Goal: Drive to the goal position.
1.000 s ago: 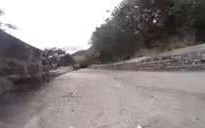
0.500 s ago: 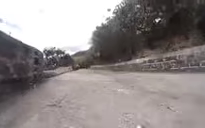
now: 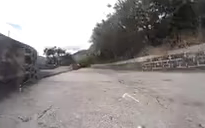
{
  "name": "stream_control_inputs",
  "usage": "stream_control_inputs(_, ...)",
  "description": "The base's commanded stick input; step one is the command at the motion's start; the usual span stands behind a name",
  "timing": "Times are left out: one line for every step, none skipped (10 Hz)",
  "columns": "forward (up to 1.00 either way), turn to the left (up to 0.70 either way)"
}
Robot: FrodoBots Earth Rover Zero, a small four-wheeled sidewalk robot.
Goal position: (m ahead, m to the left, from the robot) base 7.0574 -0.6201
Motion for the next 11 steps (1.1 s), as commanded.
stream_control_inputs(1.00, 0.18)
stream_control_inputs(1.00, 0.09)
stream_control_inputs(1.00, 0.00)
stream_control_inputs(1.00, 0.00)
stream_control_inputs(1.00, 0.00)
stream_control_inputs(1.00, 0.00)
stream_control_inputs(1.00, 0.00)
stream_control_inputs(1.00, 0.00)
stream_control_inputs(1.00, 0.00)
stream_control_inputs(1.00, 0.00)
stream_control_inputs(1.00, 0.00)
